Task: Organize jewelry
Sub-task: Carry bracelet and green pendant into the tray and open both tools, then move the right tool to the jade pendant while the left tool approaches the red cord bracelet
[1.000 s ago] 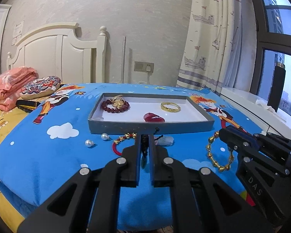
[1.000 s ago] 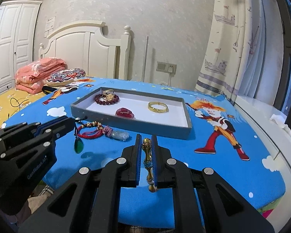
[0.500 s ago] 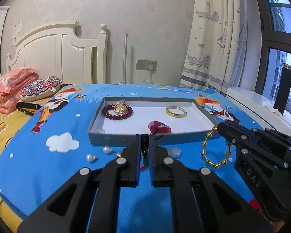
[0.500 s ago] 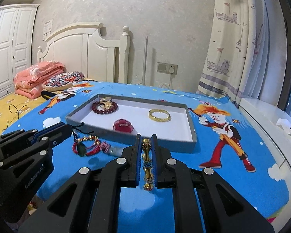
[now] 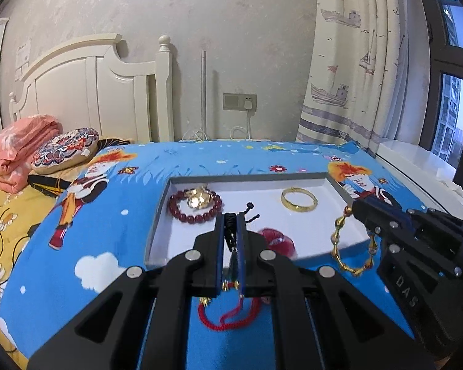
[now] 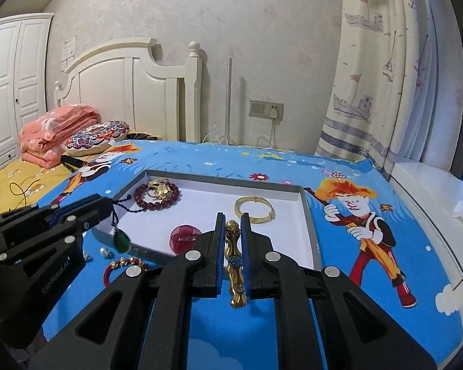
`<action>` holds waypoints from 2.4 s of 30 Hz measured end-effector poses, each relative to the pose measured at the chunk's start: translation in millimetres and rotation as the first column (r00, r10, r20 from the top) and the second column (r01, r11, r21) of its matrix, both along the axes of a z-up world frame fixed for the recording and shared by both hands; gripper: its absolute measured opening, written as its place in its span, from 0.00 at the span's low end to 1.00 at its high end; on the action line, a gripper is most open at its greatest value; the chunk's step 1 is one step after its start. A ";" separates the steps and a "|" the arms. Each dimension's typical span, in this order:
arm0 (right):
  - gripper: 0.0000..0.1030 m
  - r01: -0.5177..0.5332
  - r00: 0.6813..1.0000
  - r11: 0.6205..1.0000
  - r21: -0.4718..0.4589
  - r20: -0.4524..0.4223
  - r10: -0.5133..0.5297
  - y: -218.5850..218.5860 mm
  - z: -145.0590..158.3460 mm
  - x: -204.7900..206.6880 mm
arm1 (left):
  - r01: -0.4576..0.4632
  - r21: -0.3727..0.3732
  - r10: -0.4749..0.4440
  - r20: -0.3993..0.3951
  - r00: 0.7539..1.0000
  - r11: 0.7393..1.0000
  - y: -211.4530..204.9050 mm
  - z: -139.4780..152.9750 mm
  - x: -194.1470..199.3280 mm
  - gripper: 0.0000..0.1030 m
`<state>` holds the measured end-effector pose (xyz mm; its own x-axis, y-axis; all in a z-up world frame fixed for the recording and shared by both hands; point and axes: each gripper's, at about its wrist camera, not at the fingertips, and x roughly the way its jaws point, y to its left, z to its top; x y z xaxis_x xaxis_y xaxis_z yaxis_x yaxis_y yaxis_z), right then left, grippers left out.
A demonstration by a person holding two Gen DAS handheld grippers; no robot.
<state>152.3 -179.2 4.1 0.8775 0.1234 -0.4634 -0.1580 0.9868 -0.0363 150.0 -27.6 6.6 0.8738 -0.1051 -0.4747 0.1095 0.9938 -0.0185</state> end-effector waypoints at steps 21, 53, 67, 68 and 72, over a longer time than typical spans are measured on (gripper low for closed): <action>0.09 0.034 0.999 0.999 -0.019 -0.024 -0.035 -3.2 18.4 68.5 | -0.058 0.053 0.059 -0.009 0.998 0.997 -6.8 24.2 75.0 0.07; 0.53 -0.013 0.986 0.999 0.040 -0.163 0.019 1.8 -32.2 15.0 | -0.132 0.067 0.137 -0.086 0.987 0.989 42.3 -36.6 5.1 0.80; 0.53 -0.036 0.988 0.999 0.030 -0.152 0.040 11.8 -65.2 -42.9 | -0.146 0.028 0.148 -0.100 0.984 0.989 47.6 -65.7 -39.3 0.80; 0.53 -0.032 0.988 0.999 0.032 -0.151 0.037 11.5 -67.4 -44.3 | -0.149 0.030 0.151 -0.103 0.983 0.988 47.8 -68.0 -40.1 0.80; 0.53 -0.019 0.989 0.999 0.044 -0.149 0.025 8.8 -74.3 -46.9 | -0.158 0.018 0.159 -0.099 0.982 0.987 50.9 -71.0 -41.6 0.80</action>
<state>105.4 -170.4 -70.2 0.7956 0.1639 -0.5832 -0.1800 0.9832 0.0307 108.4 23.3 -64.4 0.8271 0.0365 -0.5608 -0.0515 0.9986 -0.0109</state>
